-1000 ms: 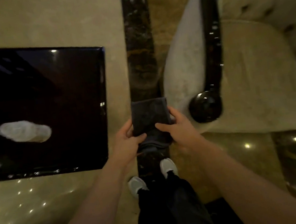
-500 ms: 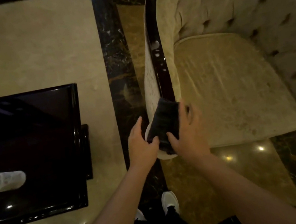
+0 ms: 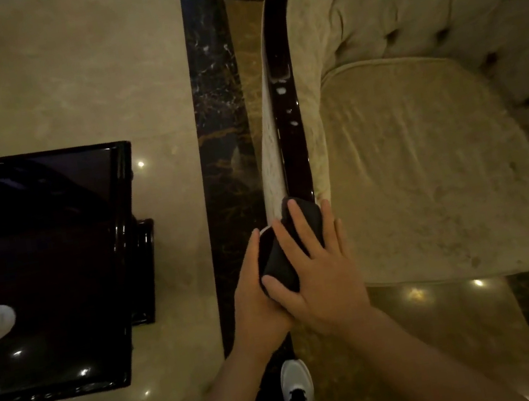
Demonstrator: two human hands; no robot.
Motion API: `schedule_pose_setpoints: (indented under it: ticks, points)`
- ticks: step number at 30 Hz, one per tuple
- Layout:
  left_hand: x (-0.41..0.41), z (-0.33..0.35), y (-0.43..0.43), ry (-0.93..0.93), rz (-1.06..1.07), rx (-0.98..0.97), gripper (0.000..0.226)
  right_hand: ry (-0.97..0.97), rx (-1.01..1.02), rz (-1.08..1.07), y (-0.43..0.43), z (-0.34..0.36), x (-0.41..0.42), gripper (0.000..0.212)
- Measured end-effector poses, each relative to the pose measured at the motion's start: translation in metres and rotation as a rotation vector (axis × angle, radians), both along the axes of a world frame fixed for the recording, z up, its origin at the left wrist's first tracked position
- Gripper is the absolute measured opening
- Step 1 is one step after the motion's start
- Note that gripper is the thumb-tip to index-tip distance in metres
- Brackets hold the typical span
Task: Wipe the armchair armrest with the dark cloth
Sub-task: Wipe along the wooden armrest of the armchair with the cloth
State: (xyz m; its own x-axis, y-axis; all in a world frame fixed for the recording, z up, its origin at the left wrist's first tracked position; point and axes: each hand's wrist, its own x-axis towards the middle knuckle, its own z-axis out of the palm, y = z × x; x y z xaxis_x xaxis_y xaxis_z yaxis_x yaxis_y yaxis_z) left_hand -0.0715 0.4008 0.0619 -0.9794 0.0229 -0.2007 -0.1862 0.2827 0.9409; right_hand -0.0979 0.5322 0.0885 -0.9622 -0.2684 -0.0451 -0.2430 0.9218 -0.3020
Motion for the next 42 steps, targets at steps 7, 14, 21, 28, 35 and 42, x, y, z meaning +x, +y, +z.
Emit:
schedule_pose_setpoints:
  ticks: [7,14,21,28,35,42]
  points:
    - [-0.003,-0.013,0.031,-0.002,0.342,0.095,0.114,0.101,0.035,-0.036,-0.016,0.006,-0.069,0.077]
    - [0.002,-0.01,0.017,0.14,0.147,0.264,0.064,-0.056,-0.061,-0.22,-0.02,0.005,-0.02,0.085]
    - [-0.003,-0.02,0.032,0.104,0.228,-0.012,0.109,0.105,-0.133,-0.289,-0.025,0.014,-0.097,0.097]
    - [0.003,-0.003,0.025,0.161,0.183,0.181,0.044,-0.1,-0.129,-0.482,-0.04,0.003,-0.029,0.111]
    - [-0.024,0.009,0.027,-0.049,0.013,-0.411,0.094,0.191,-0.006,-0.418,-0.044,0.031,-0.154,0.094]
    - [-0.063,0.041,0.047,-0.072,-0.026,-0.805,0.078,0.156,0.045,-0.415,-0.044,0.021,-0.111,0.096]
